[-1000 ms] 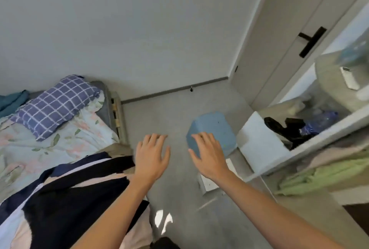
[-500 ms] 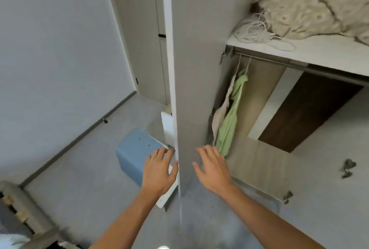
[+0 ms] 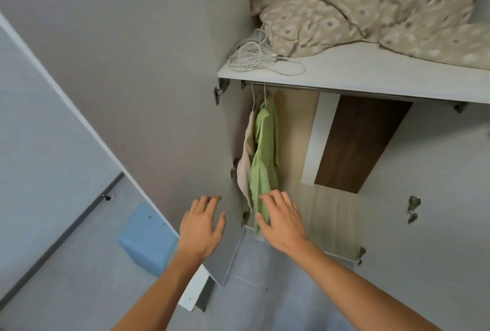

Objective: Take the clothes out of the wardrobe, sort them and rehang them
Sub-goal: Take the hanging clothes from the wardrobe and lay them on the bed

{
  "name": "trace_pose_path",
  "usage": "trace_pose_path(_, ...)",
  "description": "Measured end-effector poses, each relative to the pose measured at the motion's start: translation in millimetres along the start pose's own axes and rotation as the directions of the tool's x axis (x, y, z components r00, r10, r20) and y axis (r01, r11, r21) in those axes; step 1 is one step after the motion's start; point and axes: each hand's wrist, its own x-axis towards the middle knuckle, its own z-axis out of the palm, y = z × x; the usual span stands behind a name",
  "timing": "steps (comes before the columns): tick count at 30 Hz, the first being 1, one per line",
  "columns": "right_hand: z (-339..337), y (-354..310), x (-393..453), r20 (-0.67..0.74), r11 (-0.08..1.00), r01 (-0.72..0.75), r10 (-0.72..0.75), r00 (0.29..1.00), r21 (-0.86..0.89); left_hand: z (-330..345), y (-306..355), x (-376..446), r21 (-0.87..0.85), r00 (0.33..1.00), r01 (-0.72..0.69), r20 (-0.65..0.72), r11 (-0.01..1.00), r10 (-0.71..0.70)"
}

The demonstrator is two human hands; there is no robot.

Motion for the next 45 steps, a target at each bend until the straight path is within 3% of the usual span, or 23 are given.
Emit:
trace_pose_path(10,-2.2,59.2,84.8,0.031,0.999,-0.004,0.006,1.000,-0.043,27.8,23.4,91.6,0.001,0.998,0.025,0.050,1.000,-0.025)
trace_pose_path(25,4.4,111.6,271.1,0.143,0.988,-0.051,0.072,0.987,-0.146,83.5,29.1,317.6,-0.129,0.992,0.032,0.122,0.991,-0.016)
trace_pose_path(36,24.6,128.3,330.4,0.277,0.991,-0.070,0.101,0.956,-0.117,120.5,22.5,374.9,-0.073,0.939,0.055,0.342,0.996,-0.027)
trace_pose_path(42,23.6,160.3,334.5,0.234,0.978,-0.168,0.193,0.953,-0.125,131.3,28.0,391.2,-0.098,0.936,0.087,0.348,0.991,-0.048)
trace_pose_path(45,21.6,156.5,342.7,0.231,0.992,-0.111,0.121,0.966,-0.053,135.1,34.1,402.9,-0.113,0.942,0.124,0.327,0.986,-0.081)
